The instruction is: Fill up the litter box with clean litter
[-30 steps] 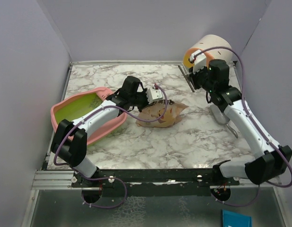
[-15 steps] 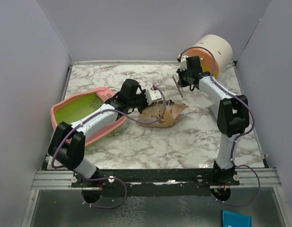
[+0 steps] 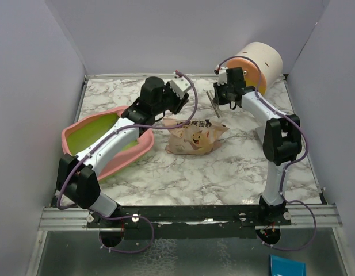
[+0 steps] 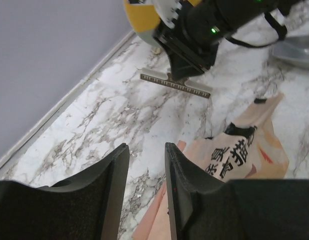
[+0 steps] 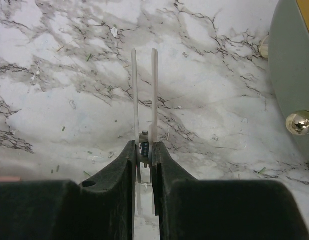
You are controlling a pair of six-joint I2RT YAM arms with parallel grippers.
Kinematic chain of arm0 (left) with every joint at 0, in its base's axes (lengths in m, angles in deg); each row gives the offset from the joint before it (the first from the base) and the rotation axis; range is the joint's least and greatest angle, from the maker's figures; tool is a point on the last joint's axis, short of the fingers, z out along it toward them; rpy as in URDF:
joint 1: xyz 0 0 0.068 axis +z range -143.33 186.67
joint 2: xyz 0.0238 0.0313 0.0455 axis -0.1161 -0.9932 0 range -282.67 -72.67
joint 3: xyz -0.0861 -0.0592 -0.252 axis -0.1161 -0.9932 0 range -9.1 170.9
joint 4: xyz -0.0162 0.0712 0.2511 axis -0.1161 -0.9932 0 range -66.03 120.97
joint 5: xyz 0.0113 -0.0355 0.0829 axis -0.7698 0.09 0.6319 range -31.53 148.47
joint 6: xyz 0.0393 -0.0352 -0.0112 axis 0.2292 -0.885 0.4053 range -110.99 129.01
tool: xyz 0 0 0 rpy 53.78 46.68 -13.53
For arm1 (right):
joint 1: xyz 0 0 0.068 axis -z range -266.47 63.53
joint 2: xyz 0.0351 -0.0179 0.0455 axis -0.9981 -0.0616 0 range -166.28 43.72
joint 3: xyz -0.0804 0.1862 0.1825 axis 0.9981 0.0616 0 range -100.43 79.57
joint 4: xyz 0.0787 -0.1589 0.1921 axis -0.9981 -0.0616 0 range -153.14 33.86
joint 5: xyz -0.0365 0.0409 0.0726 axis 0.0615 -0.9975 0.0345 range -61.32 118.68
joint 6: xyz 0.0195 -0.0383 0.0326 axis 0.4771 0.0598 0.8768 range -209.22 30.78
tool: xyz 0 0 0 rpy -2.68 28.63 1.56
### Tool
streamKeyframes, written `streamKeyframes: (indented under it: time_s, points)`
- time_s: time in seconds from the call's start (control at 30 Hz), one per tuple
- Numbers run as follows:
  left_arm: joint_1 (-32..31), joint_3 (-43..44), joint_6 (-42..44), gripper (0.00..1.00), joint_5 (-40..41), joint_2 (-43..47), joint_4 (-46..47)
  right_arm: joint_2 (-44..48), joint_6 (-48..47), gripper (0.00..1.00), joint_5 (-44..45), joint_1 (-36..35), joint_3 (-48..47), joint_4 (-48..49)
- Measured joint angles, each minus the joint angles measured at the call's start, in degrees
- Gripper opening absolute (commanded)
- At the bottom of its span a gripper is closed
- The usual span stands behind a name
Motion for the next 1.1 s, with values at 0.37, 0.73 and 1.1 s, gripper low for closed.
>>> streamKeyframes:
  time_s: [0.37, 0.73, 1.1]
  points:
    - [7.7, 2.9, -17.6, 0.42, 2.5, 0.2, -4.8, -3.5, 0.0, 0.16, -1.2, 1.0, -1.5, -0.1]
    - [14.2, -4.5, -31.8, 0.5, -9.2, 0.4, -3.3, -7.1, 0.4, 0.69, -1.4, 1.1, -1.6, 0.1]
    - [20.7, -8.8, -48.3, 0.52, -16.7, 1.5, -2.7, 5.0, 1.6, 0.69, 0.2, 1.1, 6.9, 0.5]
